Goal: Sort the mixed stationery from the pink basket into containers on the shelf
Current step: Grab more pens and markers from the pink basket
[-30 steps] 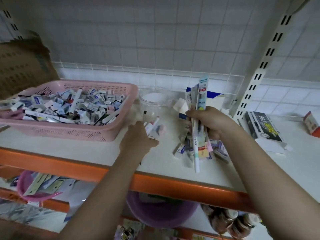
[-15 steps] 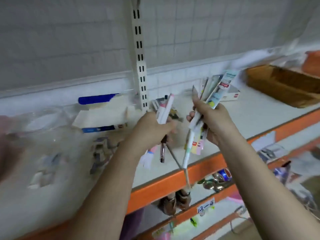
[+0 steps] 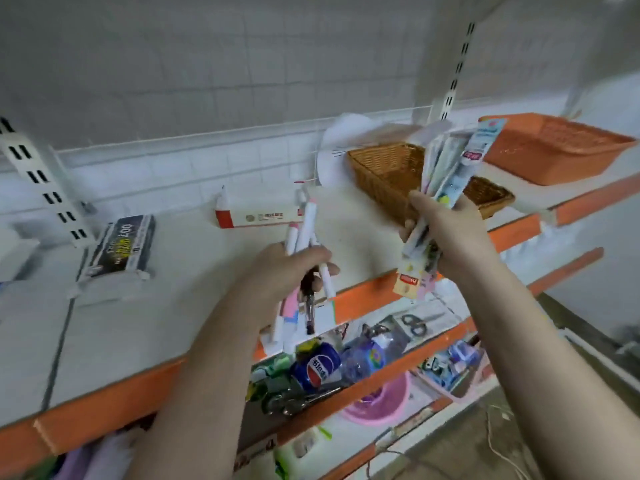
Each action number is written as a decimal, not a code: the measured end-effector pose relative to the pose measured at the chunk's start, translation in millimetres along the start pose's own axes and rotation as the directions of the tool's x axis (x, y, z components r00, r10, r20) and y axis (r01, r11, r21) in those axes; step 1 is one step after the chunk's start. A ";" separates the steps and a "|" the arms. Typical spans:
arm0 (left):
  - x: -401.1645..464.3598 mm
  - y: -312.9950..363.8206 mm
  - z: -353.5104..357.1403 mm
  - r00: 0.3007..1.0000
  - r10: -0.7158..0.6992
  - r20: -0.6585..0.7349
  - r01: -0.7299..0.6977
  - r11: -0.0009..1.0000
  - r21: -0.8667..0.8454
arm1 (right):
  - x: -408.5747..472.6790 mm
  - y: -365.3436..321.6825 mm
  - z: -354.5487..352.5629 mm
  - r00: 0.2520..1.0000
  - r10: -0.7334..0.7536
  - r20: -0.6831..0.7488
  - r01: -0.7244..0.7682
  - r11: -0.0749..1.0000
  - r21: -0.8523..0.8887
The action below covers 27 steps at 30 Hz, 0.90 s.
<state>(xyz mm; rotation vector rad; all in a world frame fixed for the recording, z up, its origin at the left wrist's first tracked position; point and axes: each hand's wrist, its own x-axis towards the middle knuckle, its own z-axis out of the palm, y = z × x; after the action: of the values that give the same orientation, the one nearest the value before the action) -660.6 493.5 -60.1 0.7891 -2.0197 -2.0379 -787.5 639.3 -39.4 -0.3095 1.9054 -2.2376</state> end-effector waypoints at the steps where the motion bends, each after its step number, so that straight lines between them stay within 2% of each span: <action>1: 6.1 1.6 7.3 0.999 -0.030 -0.045 0.024 0.992 -0.128 | 3.5 -0.4 -3.8 0.995 0.017 0.094 -0.013 0.999 -0.046; 3: 14.3 4.5 17.4 0.994 -0.075 -0.079 0.043 0.934 -0.355 | 2.5 4.4 -0.7 0.950 0.027 0.313 0.016 0.991 -0.133; 5: 19.1 6.7 24.7 0.993 -0.089 -0.079 0.038 0.866 -0.499 | -4.6 12.8 8.9 0.869 0.045 0.493 0.104 0.957 -0.270; 8: 24.6 6.1 28.4 0.986 -0.052 -0.156 -0.035 0.858 -0.512 | -7.6 23.2 20.4 0.794 0.075 0.603 0.173 0.923 -0.343; 10: 25.0 3.3 25.1 0.974 -0.054 -0.218 -0.066 0.858 -0.510 | -5.6 23.9 27.3 0.763 0.092 0.640 0.170 0.926 -0.336; 12: 20.8 1.0 15.4 0.948 -0.073 -0.311 -0.109 0.839 -0.533 | -2.9 23.9 33.7 0.701 0.146 0.698 0.153 0.925 -0.347; 13: 17.1 0.2 6.6 0.915 -0.070 -0.396 -0.167 0.830 -0.532 | -0.5 23.6 37.1 0.661 0.182 0.728 0.152 0.918 -0.367; 15: 4.2 -0.5 -20.1 0.786 -0.042 -0.617 -0.315 0.831 -0.459 | 6.0 19.8 45.2 0.577 0.251 0.777 0.240 0.857 -0.455; 17: -16.1 -3.5 -58.6 0.635 -0.012 -0.773 -0.366 0.876 -0.315 | 15.4 15.5 59.2 0.521 0.299 0.799 0.460 0.691 -0.558; 18: -27.4 -7.3 -78.1 0.595 -0.001 -0.804 -0.334 0.909 -0.249 | 18.2 14.8 69.9 0.506 0.306 0.807 0.557 0.598 -0.576; 19: -39.0 -12.0 -96.5 0.572 0.001 -0.820 -0.284 0.938 -0.197 | 18.4 17.3 84.2 0.491 0.310 0.814 0.620 0.533 -0.576; 21: -58.7 -23.2 -124.7 0.566 -0.040 -0.823 -0.192 0.965 -0.179 | 5.4 24.6 120.1 0.427 0.330 0.842 0.690 0.483 -0.539; 24: -77.9 -40.6 -148.0 0.543 -0.107 -0.833 -0.133 0.969 -0.211 | -29.5 46.0 174.5 0.267 0.367 0.891 0.810 0.415 -0.414; 26: -86.8 -48.8 -158.2 0.507 -0.100 -0.856 -0.128 0.973 -0.190 | -43.9 57.9 198.8 0.201 0.378 0.904 0.822 0.437 -0.366; 27: -89.9 -51.2 -161.2 0.502 -0.091 -0.860 -0.113 0.979 -0.170 | -46.8 61.6 206.5 0.191 0.386 0.903 0.783 0.495 -0.377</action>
<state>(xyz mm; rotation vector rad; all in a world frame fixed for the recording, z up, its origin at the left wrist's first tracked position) -495.7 397.7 -78.4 1.3790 -1.1740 -1.3014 -685.0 446.6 -70.2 -1.8131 1.8096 -0.2803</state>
